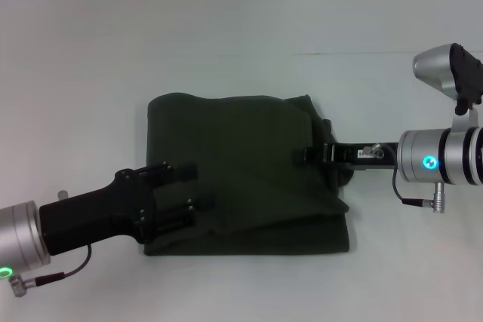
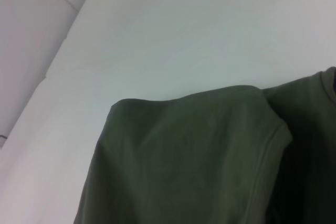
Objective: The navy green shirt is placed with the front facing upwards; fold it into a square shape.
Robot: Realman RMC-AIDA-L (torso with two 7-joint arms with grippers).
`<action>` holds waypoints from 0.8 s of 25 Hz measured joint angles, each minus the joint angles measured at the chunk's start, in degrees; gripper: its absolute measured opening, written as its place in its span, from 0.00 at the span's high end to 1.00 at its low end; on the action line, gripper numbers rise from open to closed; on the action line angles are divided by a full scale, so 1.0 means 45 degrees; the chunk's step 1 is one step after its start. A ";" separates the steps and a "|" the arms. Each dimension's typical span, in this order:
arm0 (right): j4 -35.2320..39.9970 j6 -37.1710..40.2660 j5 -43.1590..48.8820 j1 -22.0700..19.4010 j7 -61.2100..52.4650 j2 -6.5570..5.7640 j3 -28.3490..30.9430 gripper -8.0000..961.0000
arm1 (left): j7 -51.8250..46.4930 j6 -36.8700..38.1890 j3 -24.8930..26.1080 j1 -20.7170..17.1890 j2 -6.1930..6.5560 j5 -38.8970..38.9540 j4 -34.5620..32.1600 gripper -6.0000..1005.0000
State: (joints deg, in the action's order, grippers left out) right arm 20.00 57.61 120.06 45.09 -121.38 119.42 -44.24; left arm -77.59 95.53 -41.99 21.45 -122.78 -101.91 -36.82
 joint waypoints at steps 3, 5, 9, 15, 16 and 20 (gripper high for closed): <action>0.0056 0.0290 -0.0178 -0.0076 0.0408 0.0006 0.0080 0.71 | -0.0007 0.0000 0.0000 -0.0008 0.0000 0.0010 0.0000 0.32; 0.0097 0.0604 -0.0464 -0.0171 0.0794 0.0010 0.0097 0.81 | -0.0036 0.0012 0.0053 -0.0021 0.0000 0.0013 0.0000 0.32; 0.0175 0.1065 -0.0833 -0.0354 0.1257 -0.0061 0.0104 0.93 | -0.0092 0.0147 0.0337 -0.0072 0.0000 0.0026 0.0000 0.32; 0.0858 0.1993 -0.1035 -0.0678 0.1444 -0.0112 0.0122 0.97 | -0.0133 0.0278 0.0690 -0.0165 -0.0020 0.0036 0.0014 0.33; 0.0979 0.2176 -0.1089 -0.0737 0.1472 -0.0114 0.0125 0.97 | -0.0134 0.0287 0.0754 -0.0185 -0.0029 0.0036 0.0018 0.33; 0.1508 0.3050 -0.1322 -0.1024 0.1585 -0.0154 0.0126 0.97 | -0.0146 0.0309 0.0978 -0.0224 -0.0079 0.0036 0.0050 0.33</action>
State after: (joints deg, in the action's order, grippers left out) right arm 26.79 71.33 114.11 40.48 -114.25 118.73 -43.67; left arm -78.25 96.92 -37.59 20.44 -123.14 -101.75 -36.60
